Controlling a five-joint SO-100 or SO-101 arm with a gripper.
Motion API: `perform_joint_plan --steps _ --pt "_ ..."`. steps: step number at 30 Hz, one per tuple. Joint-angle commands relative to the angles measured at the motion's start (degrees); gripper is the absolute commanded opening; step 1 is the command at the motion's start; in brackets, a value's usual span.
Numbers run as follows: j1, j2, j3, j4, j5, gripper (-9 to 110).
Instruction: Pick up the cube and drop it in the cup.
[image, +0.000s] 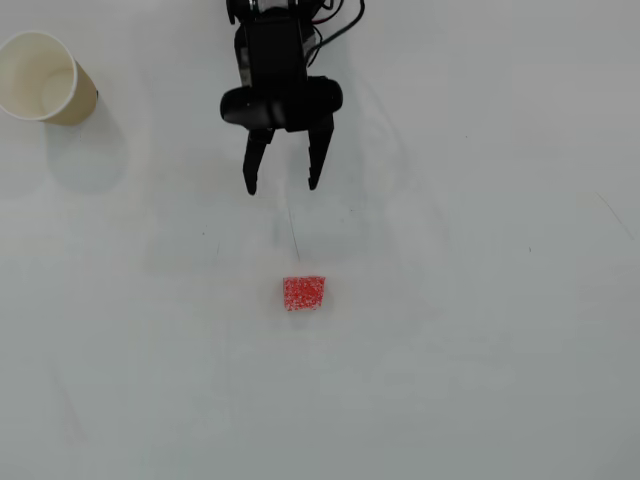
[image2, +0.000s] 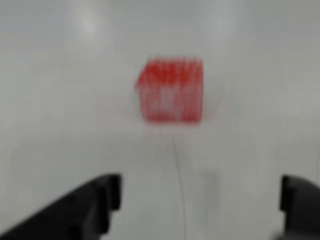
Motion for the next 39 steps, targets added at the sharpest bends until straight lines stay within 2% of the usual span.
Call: perform_joint_plan --steps 1,21,30,39 --pt "-1.0 -7.7 -10.5 -2.6 0.3 28" --pt "-1.8 -31.0 -26.5 -9.0 0.2 28" --pt "-2.5 -37.0 -30.3 -10.5 0.2 39" --pt "-3.2 -43.2 -33.4 -12.7 0.2 41"
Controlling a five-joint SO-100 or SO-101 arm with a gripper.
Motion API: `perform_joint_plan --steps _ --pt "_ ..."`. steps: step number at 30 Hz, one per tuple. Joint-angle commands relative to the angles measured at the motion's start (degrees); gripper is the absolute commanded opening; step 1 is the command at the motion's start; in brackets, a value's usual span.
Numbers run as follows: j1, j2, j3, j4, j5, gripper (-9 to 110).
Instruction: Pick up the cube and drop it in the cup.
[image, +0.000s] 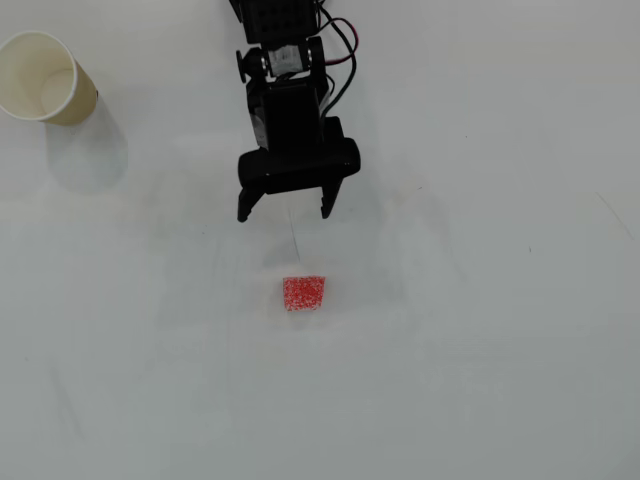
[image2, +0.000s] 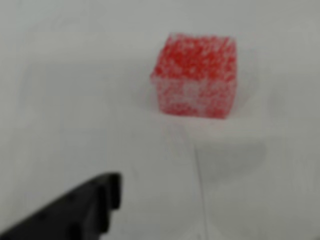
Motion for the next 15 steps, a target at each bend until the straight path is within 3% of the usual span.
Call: perform_joint_plan --steps 1,15 --pt "-0.1 -1.2 -9.4 -2.5 0.2 41" --pt "0.6 -17.1 -17.8 -5.1 0.2 41"
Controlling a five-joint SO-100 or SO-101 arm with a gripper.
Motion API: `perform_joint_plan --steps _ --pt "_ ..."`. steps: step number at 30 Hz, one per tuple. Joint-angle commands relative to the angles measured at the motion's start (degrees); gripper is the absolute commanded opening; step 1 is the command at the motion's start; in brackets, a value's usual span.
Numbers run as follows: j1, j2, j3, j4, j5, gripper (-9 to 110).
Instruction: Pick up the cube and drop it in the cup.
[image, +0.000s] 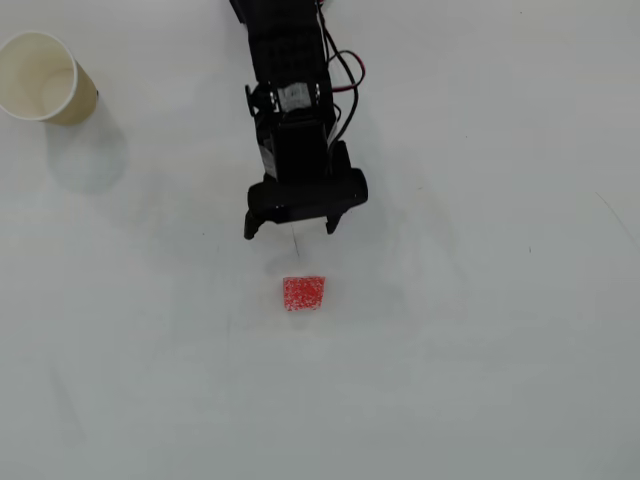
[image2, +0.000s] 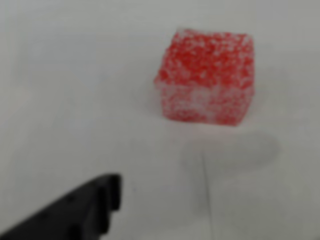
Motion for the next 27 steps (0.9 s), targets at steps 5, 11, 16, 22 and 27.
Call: perform_joint_plan --steps 5,11,16,22,27 --pt "0.9 -6.1 -12.0 -3.1 0.2 41" --pt "0.7 -12.6 -16.5 -4.2 0.2 41" --pt "0.7 -16.9 -19.3 -4.7 0.2 41" --pt "0.0 -20.9 -23.4 -5.0 0.2 41" --pt "-0.3 -23.7 -26.5 -5.5 0.2 41"
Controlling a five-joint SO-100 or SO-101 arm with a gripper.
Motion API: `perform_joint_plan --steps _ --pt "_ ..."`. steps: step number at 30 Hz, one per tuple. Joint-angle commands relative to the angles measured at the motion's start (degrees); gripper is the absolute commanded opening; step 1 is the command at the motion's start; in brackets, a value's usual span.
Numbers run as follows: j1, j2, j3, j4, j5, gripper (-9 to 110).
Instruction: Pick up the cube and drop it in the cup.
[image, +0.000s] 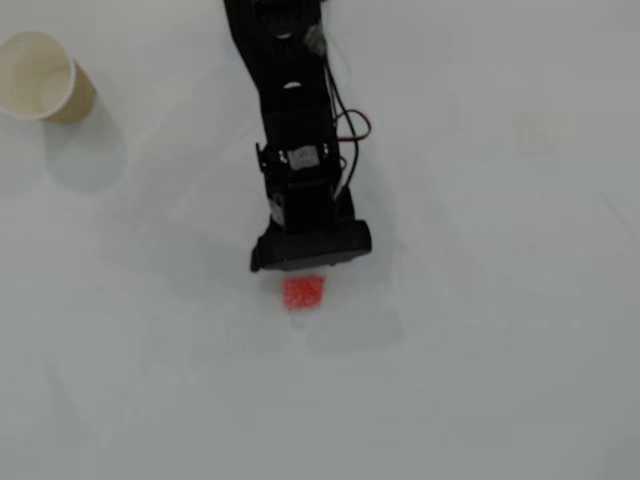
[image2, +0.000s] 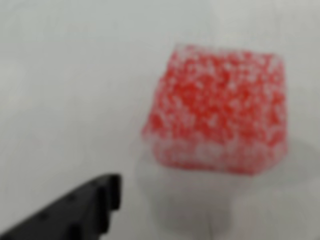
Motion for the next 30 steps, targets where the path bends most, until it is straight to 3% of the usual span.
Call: perform_joint_plan --steps 1,30 --pt "-0.8 0.5 -8.4 -2.1 0.2 41" --pt "3.0 -4.2 -14.1 -3.9 0.2 41"
